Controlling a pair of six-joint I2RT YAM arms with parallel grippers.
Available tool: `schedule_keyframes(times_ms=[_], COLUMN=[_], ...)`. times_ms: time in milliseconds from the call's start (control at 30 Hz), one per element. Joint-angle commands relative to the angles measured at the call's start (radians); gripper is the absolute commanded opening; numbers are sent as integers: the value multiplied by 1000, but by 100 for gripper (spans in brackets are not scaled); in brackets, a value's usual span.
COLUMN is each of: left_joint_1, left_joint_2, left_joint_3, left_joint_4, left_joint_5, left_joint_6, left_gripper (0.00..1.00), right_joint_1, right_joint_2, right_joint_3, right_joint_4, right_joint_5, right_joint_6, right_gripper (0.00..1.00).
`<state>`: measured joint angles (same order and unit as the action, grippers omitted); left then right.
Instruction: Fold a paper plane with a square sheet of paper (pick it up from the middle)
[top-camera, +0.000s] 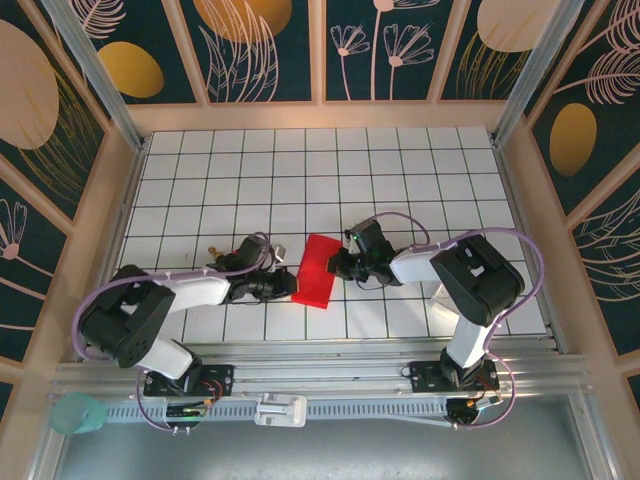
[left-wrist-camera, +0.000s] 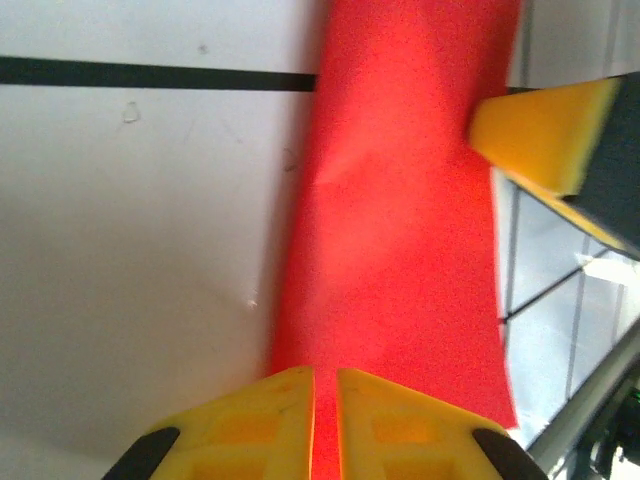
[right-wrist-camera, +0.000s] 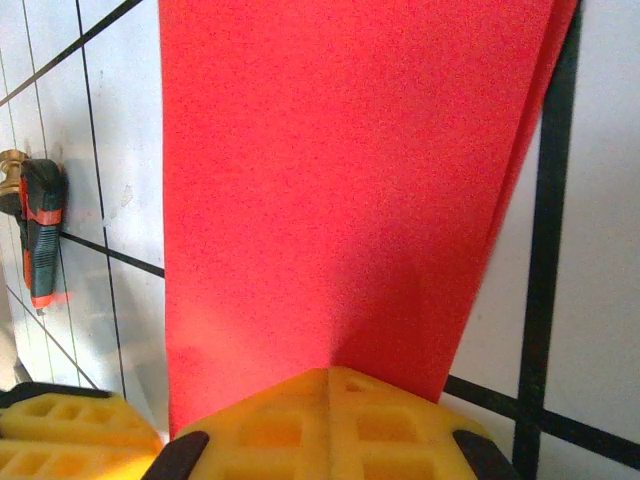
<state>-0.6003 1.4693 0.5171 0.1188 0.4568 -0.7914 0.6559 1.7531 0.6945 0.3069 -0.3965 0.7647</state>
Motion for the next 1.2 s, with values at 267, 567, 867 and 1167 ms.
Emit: schedule_keyframes(times_ms=[267, 567, 867, 1167], left_joint_1=[-9, 14, 31, 43], left_joint_2=[52, -44, 69, 162], left_joint_3=[-18, -19, 72, 73], left_joint_4=[-10, -103, 93, 75], left_joint_5=[25, -44, 98, 84], left_joint_6=[-9, 48, -29, -2], left_gripper=[15, 13, 13, 8], right_joint_1=[-1, -1, -1, -1], right_joint_2=[29, 32, 31, 23], right_joint_3=[-46, -47, -43, -49], right_joint_4=[-135, -134, -133, -134], right_joint_5=[96, 97, 96, 100], right_joint_6=[-26, -28, -30, -27], right_gripper=[0, 0, 0, 0])
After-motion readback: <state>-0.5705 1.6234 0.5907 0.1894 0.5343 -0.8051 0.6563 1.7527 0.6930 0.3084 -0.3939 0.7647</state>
